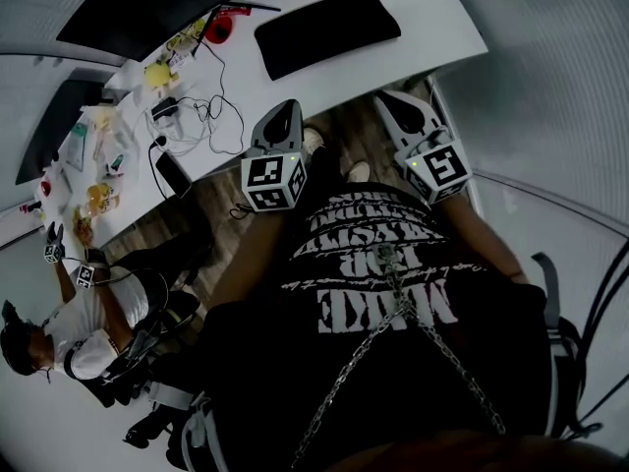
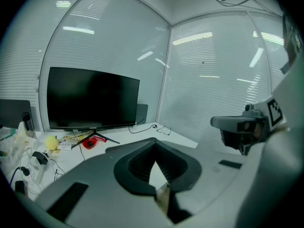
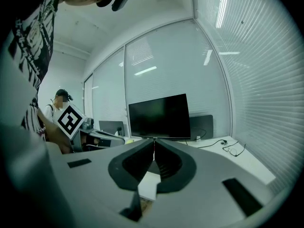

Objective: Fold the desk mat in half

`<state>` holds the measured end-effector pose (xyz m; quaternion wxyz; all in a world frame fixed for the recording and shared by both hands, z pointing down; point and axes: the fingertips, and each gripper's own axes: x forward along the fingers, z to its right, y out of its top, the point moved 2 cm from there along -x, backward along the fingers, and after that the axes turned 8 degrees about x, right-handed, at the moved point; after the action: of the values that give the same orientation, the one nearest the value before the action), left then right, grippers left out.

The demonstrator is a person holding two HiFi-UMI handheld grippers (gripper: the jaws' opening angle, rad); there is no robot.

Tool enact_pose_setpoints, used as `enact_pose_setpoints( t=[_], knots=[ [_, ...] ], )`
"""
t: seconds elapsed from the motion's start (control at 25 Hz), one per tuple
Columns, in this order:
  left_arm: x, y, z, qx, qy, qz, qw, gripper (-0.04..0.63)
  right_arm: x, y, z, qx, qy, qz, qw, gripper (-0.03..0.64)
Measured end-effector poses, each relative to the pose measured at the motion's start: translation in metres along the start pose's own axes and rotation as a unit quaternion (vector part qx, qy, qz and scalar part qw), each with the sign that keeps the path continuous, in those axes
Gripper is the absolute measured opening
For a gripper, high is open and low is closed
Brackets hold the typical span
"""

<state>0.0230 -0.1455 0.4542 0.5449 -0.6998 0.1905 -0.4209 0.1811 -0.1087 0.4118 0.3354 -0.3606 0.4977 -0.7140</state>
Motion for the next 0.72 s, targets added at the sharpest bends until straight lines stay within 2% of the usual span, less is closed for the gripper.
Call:
enact_pose_setpoints(
  t=[0.44, 0.72],
  knots=[
    [0.040, -0.001, -0.022, -0.001, -0.026, -0.008, 0.9996, 0.008, 0.037, -0.004, 0.019, 0.006, -0.014, -0.015, 1.000, 0.002],
    [0.081, 0.028, -0.050, 0.003, -0.049, 0.004, 0.9988, 0.008, 0.071, 0.017, 0.037, -0.004, -0.031, -0.017, 0.999, 0.002]
  ],
)
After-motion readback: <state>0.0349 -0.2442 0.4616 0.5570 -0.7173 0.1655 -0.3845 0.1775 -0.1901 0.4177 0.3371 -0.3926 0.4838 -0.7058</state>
